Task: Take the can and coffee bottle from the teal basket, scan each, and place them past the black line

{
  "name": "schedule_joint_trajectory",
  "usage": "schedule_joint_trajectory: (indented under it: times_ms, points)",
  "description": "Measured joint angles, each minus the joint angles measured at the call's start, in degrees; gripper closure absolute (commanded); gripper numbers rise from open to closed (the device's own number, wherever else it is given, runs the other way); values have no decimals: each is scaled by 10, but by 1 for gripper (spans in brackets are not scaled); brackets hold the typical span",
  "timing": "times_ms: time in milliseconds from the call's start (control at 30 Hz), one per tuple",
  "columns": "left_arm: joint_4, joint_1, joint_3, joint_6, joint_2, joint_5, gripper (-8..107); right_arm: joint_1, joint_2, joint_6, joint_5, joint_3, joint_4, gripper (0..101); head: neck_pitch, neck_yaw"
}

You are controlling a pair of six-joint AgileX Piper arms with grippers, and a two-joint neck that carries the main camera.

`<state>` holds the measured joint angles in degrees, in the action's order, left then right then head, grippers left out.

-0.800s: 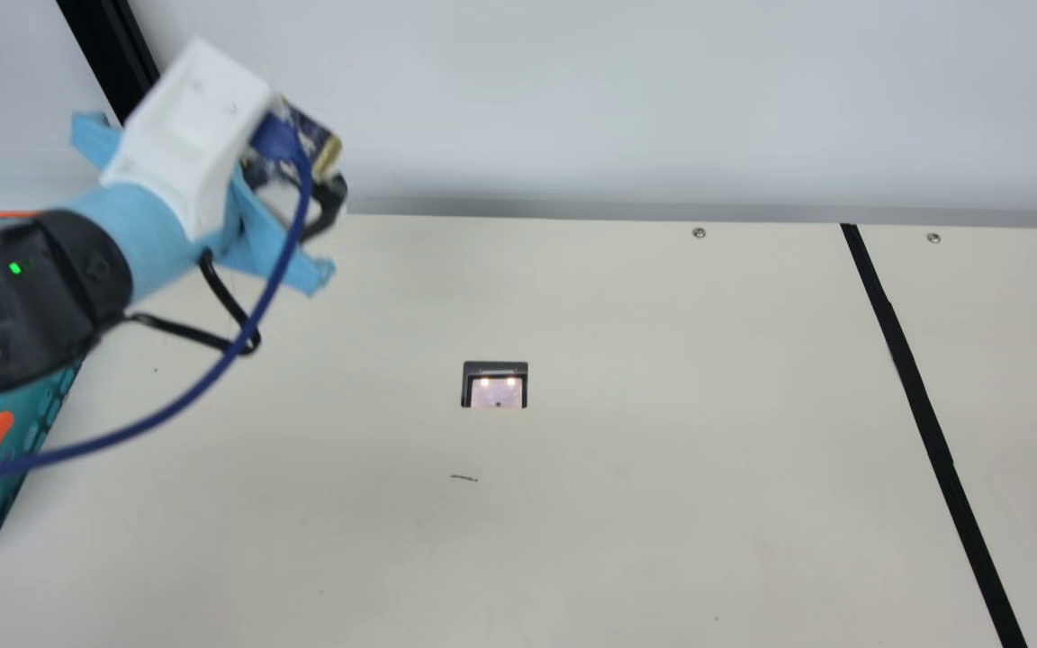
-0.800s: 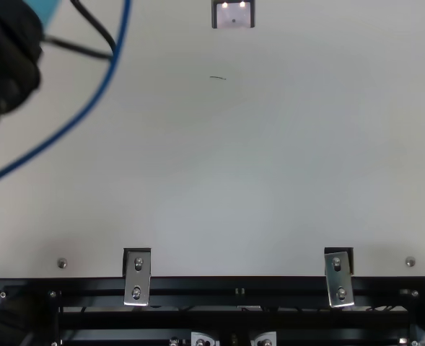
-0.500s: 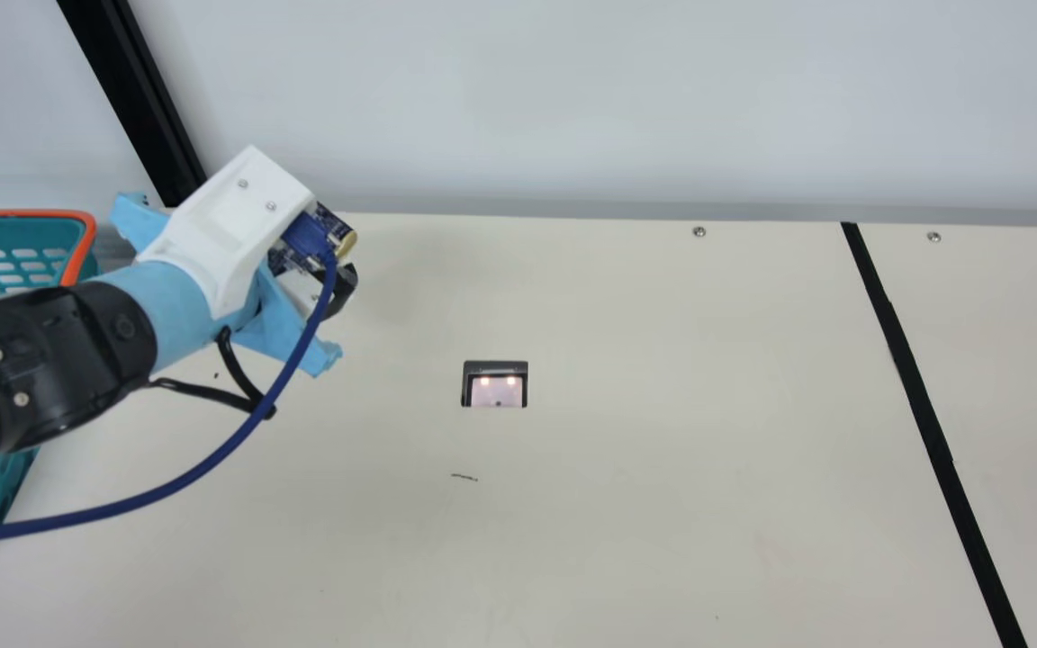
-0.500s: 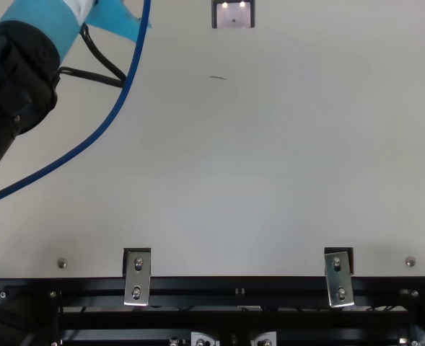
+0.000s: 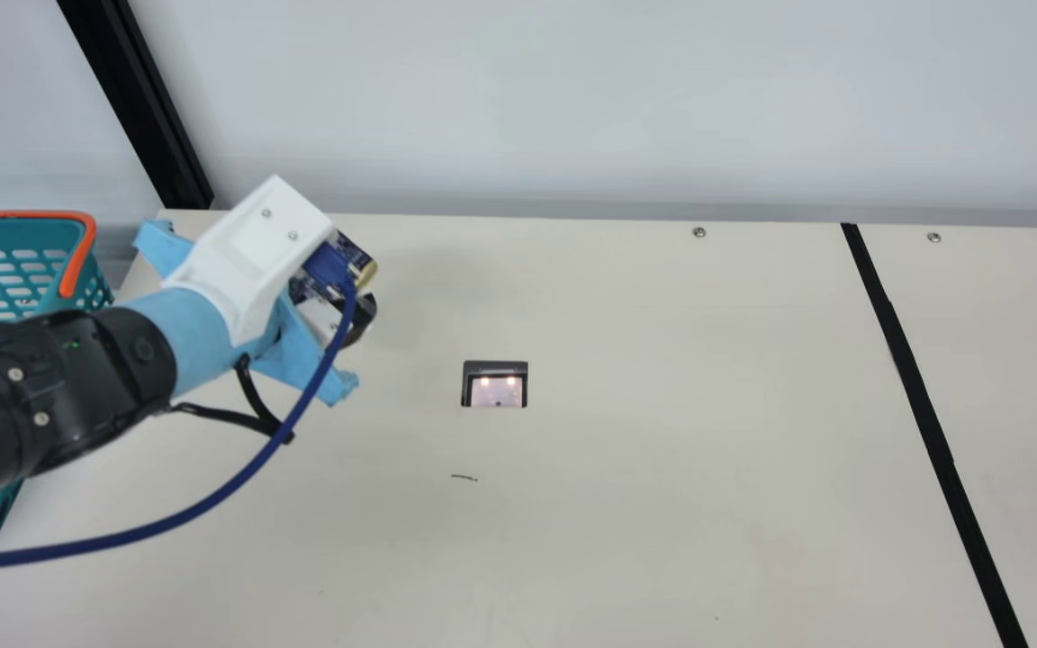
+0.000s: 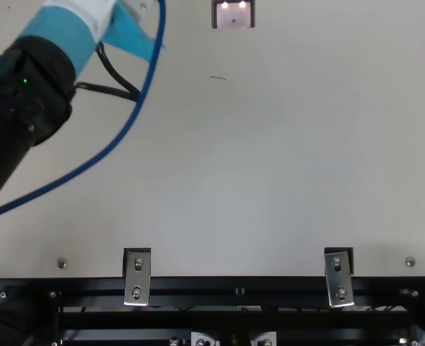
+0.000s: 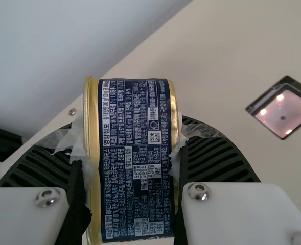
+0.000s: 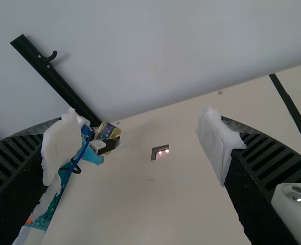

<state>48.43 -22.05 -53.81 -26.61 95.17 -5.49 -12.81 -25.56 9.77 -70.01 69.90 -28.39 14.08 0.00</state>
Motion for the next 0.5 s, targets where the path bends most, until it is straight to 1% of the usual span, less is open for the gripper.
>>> schedule_joint_trajectory:
  times_ms: [100,267,400,500]
  points:
    - [-47,-14,15,35,0,5,89,0,0,0,0,0,0,0,0,0]
    - [-128,-30,23,94,-9,7,89,0,0,0,0,0,0,0,0,0]
    - [-205,-44,19,155,-23,-6,89,0,0,0,0,0,0,0,0,0]
    - [-271,-51,7,217,-37,-30,89,0,0,0,0,0,0,0,0,0]
